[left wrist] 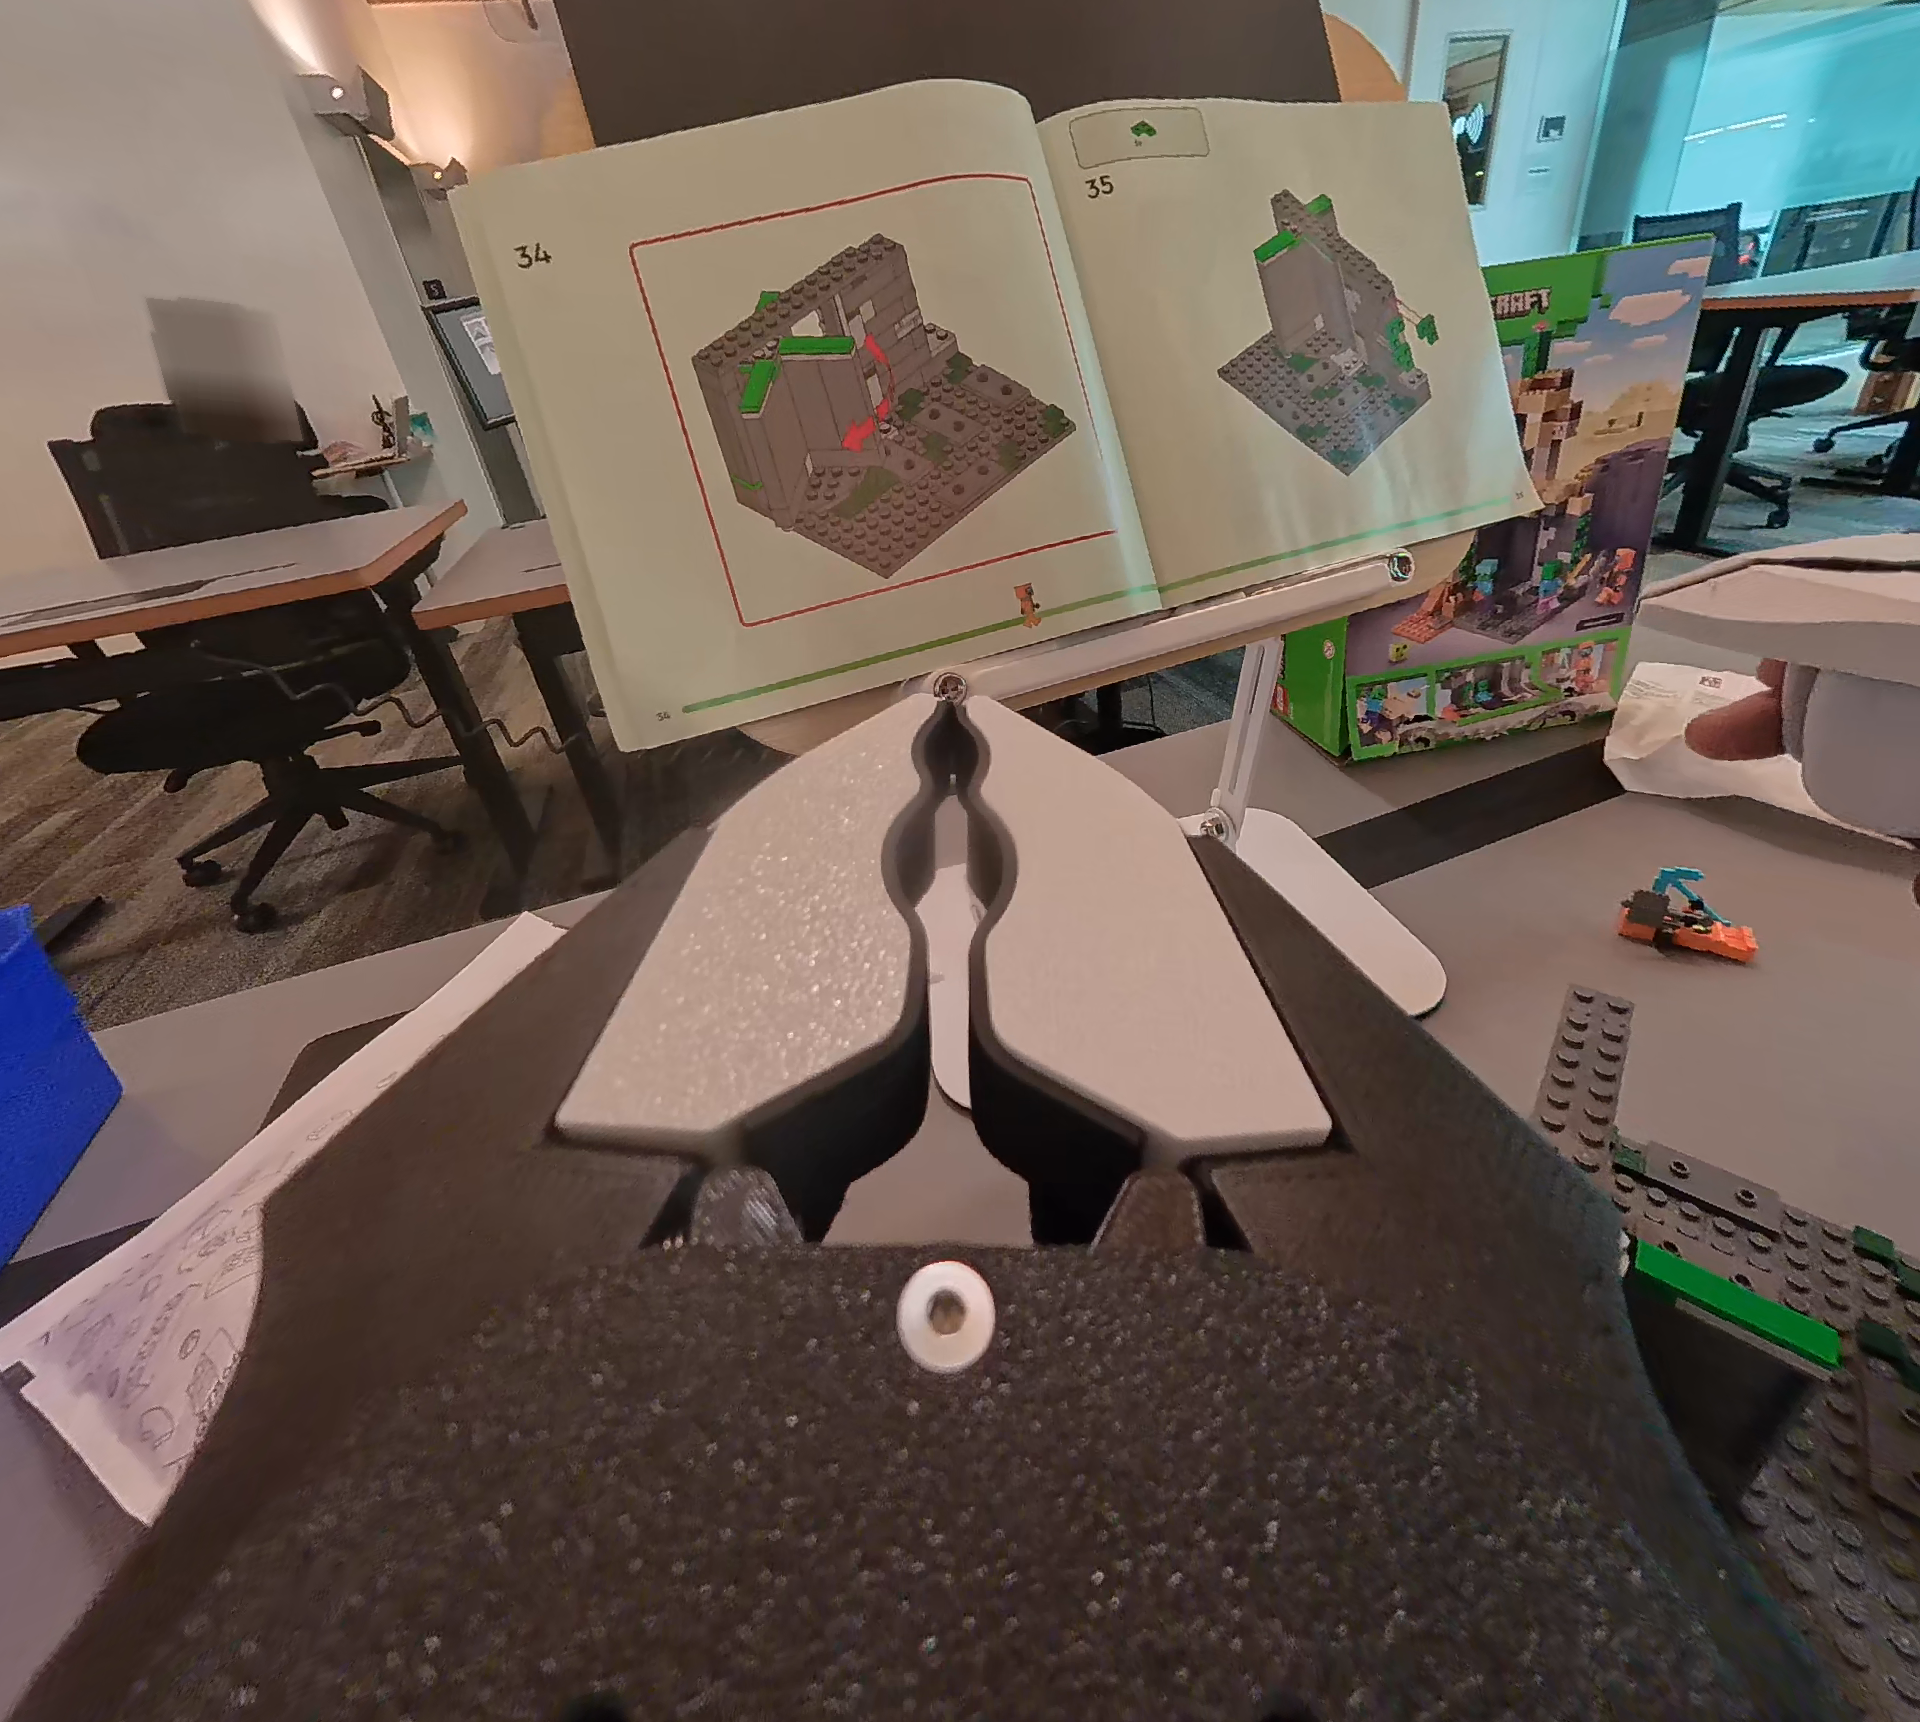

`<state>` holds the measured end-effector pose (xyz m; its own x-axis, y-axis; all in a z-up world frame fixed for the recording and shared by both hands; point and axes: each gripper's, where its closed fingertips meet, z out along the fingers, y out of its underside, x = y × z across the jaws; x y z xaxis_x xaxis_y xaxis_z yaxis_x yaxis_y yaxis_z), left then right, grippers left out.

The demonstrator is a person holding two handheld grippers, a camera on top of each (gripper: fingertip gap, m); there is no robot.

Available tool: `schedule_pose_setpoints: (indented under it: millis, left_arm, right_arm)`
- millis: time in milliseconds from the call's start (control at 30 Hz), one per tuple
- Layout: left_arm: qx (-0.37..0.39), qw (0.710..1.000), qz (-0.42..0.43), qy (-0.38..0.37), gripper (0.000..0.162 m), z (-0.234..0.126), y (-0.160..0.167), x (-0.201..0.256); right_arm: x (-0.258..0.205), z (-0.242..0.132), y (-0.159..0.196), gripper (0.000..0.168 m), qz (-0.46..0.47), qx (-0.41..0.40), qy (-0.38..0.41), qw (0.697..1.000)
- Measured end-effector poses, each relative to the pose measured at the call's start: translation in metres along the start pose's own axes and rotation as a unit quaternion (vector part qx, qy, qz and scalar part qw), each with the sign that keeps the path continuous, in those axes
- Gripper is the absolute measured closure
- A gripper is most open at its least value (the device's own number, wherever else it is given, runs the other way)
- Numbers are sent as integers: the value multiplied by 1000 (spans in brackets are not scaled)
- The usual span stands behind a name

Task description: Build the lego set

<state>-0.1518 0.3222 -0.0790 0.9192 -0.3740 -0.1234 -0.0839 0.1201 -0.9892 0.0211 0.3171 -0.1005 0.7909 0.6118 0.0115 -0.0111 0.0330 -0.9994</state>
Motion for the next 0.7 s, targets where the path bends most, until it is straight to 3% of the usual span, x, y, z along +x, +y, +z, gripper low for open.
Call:
schedule_pose_setpoints:
  millis: [100,200,333,467,567,700]
  left_arm:
    - [-1,1000,-1,-4,162,0,0,-2]
    - [-2,1000,-5,-6,162,-1,-2,-3]
    - [-1,1000,-6,-7,162,-2,-5,-3]
    - [-6,1000,-5,-9,162,-1,-4,0]
    - [-13,1000,-10,-11,162,-1,-5,2]
    - [-19,1000,-11,-7,162,-2,-8,11]
  right_arm:
    - [-4,0,1,167,-1,-5,-9,1000]
    - [-9,-1,-6,153,-13,-12,-21,1000]
    - [-17,-10,-22,152,-14,1,-33,999]
    - [-23,-25,-15,149,-31,-26,-28,999]
    - [-25,-42,-13,152,-29,-23,-2,999]
    - [-32,-55,-30,168,-33,17,38,999]
